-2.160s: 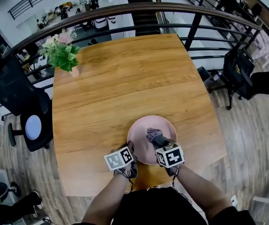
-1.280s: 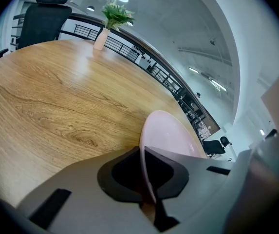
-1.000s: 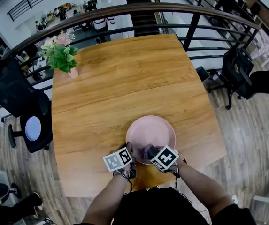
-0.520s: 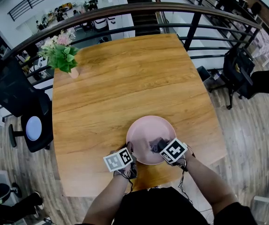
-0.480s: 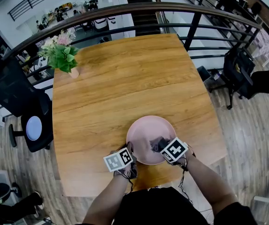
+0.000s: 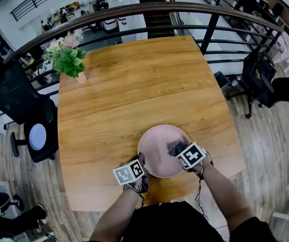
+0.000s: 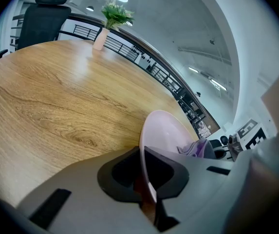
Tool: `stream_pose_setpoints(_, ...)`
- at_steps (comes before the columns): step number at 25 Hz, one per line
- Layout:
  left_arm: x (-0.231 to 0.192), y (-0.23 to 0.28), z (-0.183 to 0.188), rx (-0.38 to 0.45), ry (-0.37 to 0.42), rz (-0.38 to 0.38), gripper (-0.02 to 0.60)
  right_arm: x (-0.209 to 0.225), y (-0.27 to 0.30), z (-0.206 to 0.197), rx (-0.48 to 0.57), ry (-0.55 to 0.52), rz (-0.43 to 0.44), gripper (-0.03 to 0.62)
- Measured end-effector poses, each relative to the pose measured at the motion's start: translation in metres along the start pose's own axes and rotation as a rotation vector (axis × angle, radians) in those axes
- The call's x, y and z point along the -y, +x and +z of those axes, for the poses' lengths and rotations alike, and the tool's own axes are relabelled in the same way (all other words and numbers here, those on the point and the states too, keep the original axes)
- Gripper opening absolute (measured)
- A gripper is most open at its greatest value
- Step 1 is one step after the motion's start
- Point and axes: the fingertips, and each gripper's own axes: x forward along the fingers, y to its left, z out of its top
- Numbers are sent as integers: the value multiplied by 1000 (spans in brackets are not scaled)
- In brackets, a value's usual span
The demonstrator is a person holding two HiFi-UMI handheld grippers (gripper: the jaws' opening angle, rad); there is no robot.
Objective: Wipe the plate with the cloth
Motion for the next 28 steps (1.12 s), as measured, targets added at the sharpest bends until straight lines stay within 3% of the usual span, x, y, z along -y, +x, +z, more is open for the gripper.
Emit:
stream_pose_setpoints(11,0,1,0,-4,10,-2,31,29,-4,26,146,89,-138,74)
stream_pose_setpoints(20,1,2,1,-5,12,-1,31,46,-8,45,285,175,-184,74)
stream_pose_setpoints(25,1,2,1,-7,11,-4,31,54,-39,62,509,276,-182,74)
stream_pose_setpoints(28,1,1,1,-3,13,-5,32,55,-72,73,658,251,-233,74)
